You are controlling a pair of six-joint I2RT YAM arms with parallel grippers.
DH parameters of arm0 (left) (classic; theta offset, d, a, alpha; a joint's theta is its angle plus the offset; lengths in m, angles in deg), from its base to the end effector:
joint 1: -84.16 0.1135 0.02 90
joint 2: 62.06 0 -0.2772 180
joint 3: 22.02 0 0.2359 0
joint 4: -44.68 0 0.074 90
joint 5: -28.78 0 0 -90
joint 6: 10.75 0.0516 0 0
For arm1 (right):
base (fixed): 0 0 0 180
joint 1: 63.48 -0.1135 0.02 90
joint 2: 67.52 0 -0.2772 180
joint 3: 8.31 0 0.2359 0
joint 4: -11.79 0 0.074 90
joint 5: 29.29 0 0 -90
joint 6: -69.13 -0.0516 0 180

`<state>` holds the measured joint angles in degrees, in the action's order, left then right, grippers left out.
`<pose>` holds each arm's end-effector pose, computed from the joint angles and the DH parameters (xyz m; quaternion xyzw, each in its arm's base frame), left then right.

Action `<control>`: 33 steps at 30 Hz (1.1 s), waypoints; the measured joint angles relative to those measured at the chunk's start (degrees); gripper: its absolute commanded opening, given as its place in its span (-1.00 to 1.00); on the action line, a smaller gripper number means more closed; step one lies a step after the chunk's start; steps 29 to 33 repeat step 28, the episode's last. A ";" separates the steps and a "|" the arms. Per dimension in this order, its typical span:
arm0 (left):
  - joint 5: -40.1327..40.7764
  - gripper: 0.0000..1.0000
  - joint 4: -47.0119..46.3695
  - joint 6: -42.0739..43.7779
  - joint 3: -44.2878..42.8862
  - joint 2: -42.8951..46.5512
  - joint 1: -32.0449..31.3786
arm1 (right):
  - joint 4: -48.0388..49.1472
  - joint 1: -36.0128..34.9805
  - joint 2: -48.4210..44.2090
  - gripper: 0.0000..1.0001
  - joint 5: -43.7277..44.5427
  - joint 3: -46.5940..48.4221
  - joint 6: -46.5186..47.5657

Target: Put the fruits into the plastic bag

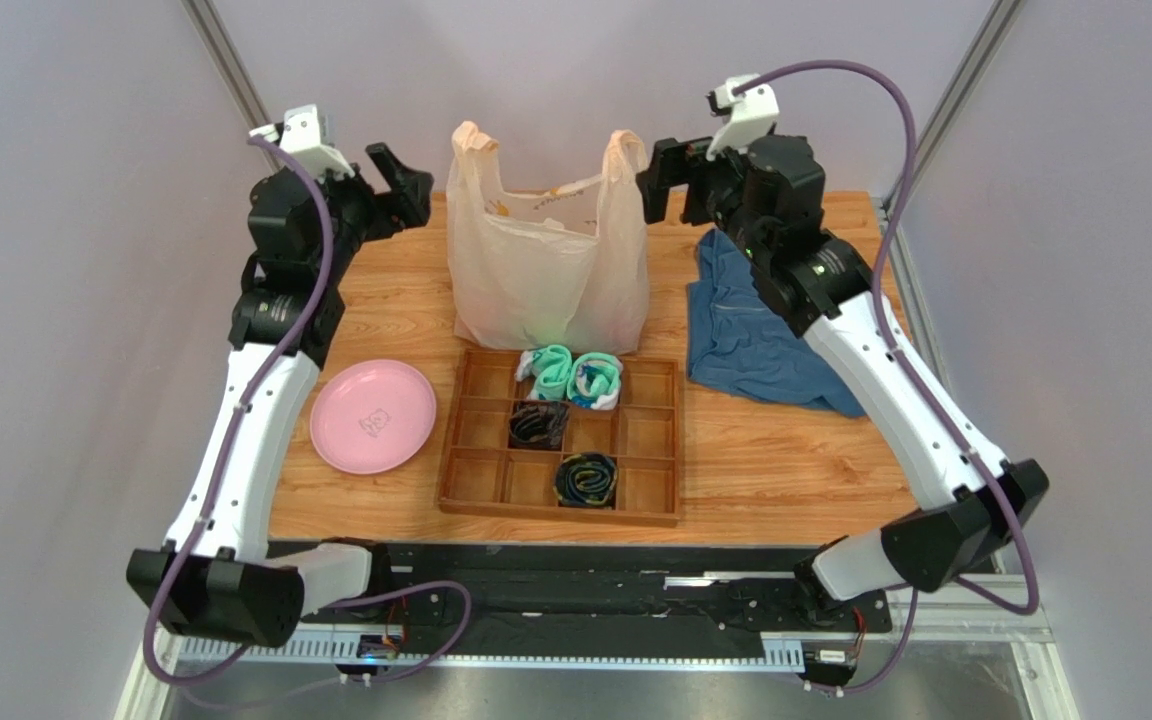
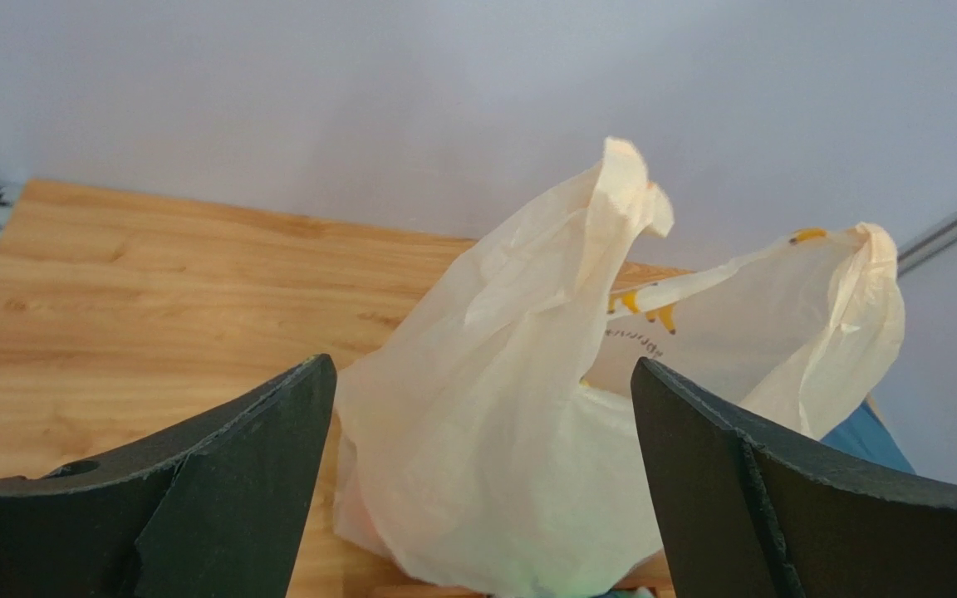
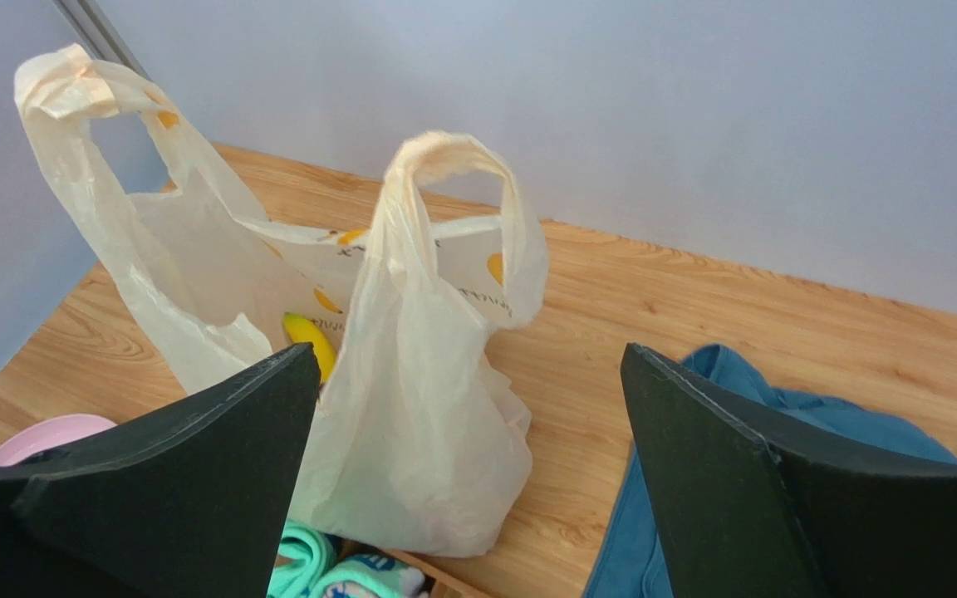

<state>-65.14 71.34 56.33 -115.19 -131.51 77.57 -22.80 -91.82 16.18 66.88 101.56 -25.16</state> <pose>0.2618 -0.0338 0.4615 -0.0796 0.7206 -0.1993 0.6593 0.2889 0.1495 0.4747 -0.1231 0.7467 0.1441 0.6375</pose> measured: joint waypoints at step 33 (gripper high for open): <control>12.55 0.98 20.55 -2.43 18.62 34.58 0.00 | 1.66 5.29 -35.36 0.95 17.84 -43.89 -10.10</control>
